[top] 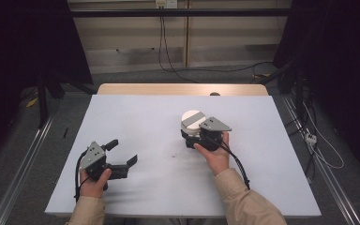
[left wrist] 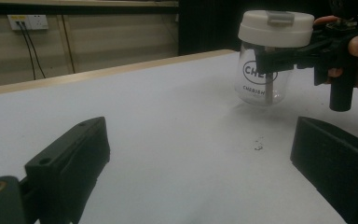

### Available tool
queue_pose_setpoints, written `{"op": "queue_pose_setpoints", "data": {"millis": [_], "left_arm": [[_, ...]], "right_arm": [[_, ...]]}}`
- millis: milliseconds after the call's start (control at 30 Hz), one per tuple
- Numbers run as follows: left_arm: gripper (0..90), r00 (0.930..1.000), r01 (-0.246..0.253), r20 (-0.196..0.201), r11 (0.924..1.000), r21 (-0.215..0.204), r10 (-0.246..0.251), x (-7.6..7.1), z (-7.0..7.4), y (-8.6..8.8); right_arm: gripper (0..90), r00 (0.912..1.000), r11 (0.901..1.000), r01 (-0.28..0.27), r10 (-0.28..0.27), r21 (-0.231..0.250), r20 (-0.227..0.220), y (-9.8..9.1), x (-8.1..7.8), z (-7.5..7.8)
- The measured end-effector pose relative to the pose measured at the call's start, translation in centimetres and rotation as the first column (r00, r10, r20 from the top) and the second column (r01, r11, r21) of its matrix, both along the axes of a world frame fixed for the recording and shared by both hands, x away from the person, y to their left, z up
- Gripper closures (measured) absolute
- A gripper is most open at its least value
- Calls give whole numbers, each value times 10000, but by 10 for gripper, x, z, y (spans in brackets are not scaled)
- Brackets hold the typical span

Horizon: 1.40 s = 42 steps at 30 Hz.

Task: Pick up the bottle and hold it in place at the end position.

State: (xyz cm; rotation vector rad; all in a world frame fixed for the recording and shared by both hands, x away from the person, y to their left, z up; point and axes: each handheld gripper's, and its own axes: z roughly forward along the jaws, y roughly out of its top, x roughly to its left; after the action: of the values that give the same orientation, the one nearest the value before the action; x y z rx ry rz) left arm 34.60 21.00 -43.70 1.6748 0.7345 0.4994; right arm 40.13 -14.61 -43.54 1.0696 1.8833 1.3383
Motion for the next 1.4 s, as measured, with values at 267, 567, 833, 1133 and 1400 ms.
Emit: {"op": "queue_pose_setpoints", "data": {"millis": [267,567,833,1133,1400], "left_arm": [[41,10000,-21,-33,10000,-96,21,0,0,0],[41,10000,32,-5,10000,-61,-32,1,0,-1],[41,10000,16,-32,9999,-100,-17,1,0,-1],[41,10000,55,-31,9999,-92,-55,1,-1,-1],[41,9999,35,-94,9999,-139,-36,2,-1,-1]], "right_arm": [[187,9999,10000,62,-62,-5,-80,3,5,-4],[187,9999,9999,137,-137,-5,-93,3,8,-6],[187,9998,9998,187,-188,-34,-64,7,14,-5],[187,9998,9998,135,-137,-114,-146,15,23,-10],[187,9994,9999,127,-129,-67,-313,18,28,-17]]}}
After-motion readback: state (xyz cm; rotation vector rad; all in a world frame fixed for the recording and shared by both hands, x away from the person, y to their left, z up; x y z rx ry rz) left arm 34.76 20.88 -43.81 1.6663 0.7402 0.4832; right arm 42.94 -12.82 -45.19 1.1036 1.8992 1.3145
